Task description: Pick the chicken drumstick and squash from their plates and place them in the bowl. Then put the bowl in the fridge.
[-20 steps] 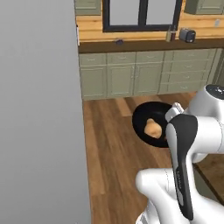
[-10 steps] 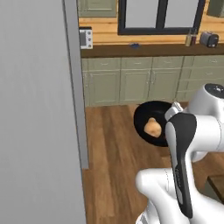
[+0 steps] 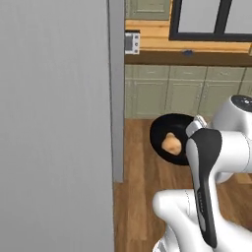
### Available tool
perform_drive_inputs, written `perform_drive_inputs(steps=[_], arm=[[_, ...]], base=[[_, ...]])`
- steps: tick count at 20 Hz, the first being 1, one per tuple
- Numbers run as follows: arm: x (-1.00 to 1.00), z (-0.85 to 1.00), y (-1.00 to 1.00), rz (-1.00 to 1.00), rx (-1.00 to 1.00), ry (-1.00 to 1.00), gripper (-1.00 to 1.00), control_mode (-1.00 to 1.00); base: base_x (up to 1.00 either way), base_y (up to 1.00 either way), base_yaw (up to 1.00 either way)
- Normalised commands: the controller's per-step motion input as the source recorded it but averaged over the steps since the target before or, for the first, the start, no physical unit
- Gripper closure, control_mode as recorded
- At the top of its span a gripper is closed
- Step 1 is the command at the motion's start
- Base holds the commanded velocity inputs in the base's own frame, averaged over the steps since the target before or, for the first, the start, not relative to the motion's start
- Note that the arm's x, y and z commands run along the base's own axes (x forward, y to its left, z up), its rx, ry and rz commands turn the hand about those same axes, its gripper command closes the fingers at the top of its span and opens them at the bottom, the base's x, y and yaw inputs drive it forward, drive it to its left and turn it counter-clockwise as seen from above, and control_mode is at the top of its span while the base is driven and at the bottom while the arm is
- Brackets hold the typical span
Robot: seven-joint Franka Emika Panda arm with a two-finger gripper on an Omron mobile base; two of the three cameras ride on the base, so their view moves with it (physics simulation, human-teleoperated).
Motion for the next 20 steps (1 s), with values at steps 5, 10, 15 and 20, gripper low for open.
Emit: perform_drive_inputs(steps=[5, 10, 15, 20], arm=[[0.00, 0.00, 0.00, 0.00, 0.00, 0.00, 1.00, 1.00], [0.00, 0.00, 0.00, 0.00, 0.00, 0.00, 1.00, 1.00], [0.00, 0.00, 0.00, 0.00, 0.00, 0.00, 1.00, 1.00], [0.00, 0.00, 0.00, 0.00, 0.00, 0.00, 1.00, 1.00]], base=[[0.56, -0.10, 0.07], [0.47, -0.25, -0.02], [0.74, -0.22, 0.00], [0.32, -0.07, 0.02]])
